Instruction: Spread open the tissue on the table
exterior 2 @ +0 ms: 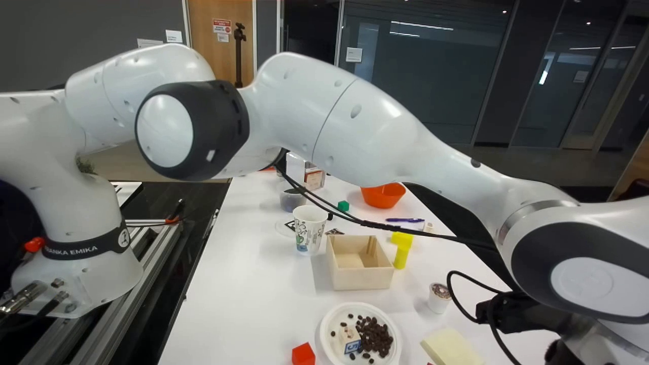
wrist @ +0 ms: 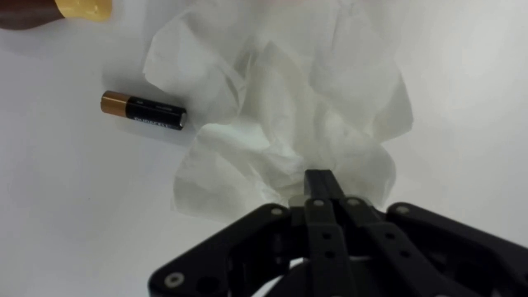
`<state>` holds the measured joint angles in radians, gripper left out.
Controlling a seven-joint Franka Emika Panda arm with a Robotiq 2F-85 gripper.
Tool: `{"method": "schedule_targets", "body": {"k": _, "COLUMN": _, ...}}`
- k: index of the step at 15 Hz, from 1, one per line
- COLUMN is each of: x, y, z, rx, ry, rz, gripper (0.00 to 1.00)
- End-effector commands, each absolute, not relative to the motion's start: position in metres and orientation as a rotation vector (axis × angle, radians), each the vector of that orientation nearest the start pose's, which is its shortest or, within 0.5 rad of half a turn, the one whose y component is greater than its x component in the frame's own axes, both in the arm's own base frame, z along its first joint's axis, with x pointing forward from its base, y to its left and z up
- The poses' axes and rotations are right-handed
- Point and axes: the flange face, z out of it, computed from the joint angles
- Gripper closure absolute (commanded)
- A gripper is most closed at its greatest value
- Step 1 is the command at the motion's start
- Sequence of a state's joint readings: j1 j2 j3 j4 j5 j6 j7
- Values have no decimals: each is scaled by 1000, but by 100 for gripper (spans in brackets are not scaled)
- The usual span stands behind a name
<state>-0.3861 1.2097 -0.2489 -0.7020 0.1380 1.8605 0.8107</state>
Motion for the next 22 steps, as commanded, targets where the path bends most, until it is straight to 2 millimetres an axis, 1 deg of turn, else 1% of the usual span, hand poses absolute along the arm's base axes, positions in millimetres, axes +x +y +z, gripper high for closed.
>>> {"method": "schedule_targets", "body": {"k": 1, "x": 703, "y": -389, "z": 208, "rx": -2547, "ry": 2044, "rz": 0, "gripper": 100}}
{"method": "schedule_targets", "body": {"k": 2, "x": 703, "y": -390, "z": 206, "rx": -2547, "ry": 2046, "rz": 0, "gripper": 100}}
{"method": "schedule_targets", "body": {"k": 3, "x": 701, "y": -391, "z": 203, "rx": -2554, "ry": 2046, "rz": 8, "gripper": 92}}
{"method": "schedule_targets", "body": {"k": 4, "x": 701, "y": -392, "z": 202, "rx": -2555, "ry": 2048, "rz": 5, "gripper": 73}}
{"method": "schedule_targets", "body": {"k": 5, "x": 701, "y": -393, "z": 200, "rx": -2559, "ry": 2046, "rz": -3, "gripper": 68}}
{"method": "schedule_targets", "body": {"k": 9, "x": 702, "y": -392, "z": 199, "rx": -2575, "ry": 2035, "rz": -11, "gripper": 40}}
{"method": "schedule_targets", "body": {"k": 13, "x": 707, "y": -388, "z": 207, "rx": -2574, "ry": 2024, "rz": -32, "gripper": 12}}
{"method": "schedule_targets", "body": {"k": 15, "x": 711, "y": -383, "z": 219, "rx": -2568, "ry": 2010, "rz": -47, "gripper": 1}}
{"method": "schedule_targets", "body": {"k": 16, "x": 713, "y": -381, "z": 224, "rx": -2567, "ry": 2004, "rz": -52, "gripper": 0}}
{"method": "schedule_targets", "body": {"k": 19, "x": 714, "y": -377, "z": 252, "rx": -2556, "ry": 2013, "rz": -47, "gripper": 0}}
{"method": "schedule_targets", "body": {"k": 20, "x": 711, "y": -380, "z": 261, "rx": -2547, "ry": 2041, "rz": -39, "gripper": 25}}
{"method": "schedule_targets", "body": {"k": 21, "x": 707, "y": -383, "z": 267, "rx": -2543, "ry": 2060, "rz": -18, "gripper": 26}}
{"method": "schedule_targets", "body": {"k": 22, "x": 703, "y": -387, "z": 271, "rx": -2536, "ry": 2078, "rz": 3, "gripper": 34}}
